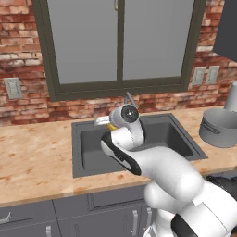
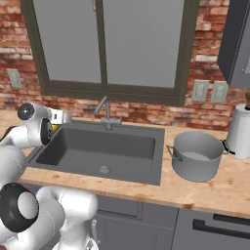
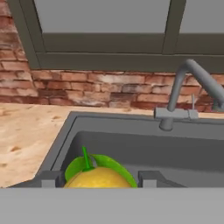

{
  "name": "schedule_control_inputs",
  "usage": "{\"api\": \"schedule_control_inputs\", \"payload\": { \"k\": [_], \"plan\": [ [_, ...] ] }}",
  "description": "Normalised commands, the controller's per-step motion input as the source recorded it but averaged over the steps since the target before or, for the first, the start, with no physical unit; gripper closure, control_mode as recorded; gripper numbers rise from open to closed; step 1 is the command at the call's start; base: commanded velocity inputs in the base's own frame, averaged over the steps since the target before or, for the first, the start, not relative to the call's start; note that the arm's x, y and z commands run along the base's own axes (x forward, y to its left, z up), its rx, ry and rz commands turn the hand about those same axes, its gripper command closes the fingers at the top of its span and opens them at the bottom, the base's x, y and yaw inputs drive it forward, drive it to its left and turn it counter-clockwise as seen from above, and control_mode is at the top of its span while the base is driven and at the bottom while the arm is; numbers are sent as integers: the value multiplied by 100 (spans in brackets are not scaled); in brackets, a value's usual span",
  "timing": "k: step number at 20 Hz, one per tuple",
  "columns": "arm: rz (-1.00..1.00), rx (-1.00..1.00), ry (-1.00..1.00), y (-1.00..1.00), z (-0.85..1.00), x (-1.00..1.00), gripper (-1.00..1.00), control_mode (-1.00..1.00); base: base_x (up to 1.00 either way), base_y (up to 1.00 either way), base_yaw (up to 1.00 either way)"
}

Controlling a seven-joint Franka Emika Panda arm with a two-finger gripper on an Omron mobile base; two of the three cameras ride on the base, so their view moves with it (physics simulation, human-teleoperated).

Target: Dump the lemon from the pot into the sink. Then turn on the water and wash the lemon. Then turn off the water and put the lemon back in the pot.

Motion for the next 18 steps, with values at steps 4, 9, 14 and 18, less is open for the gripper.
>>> {"api": "schedule_control_inputs", "payload": {
  "k": [4, 9, 14, 18],
  "plan": [
    [-11, 2, 17, -27, 100, 0, 100, -100, 0, 0, 0],
    [-15, 0, 25, -71, 64, -7, 100, -100, 0, 0, 0],
    [-19, 0, 22, -100, 7, -18, 100, -100, 0, 0, 0],
    [-20, 0, 11, -100, -10, -9, 100, -100, 0, 0, 0]
  ]
}}
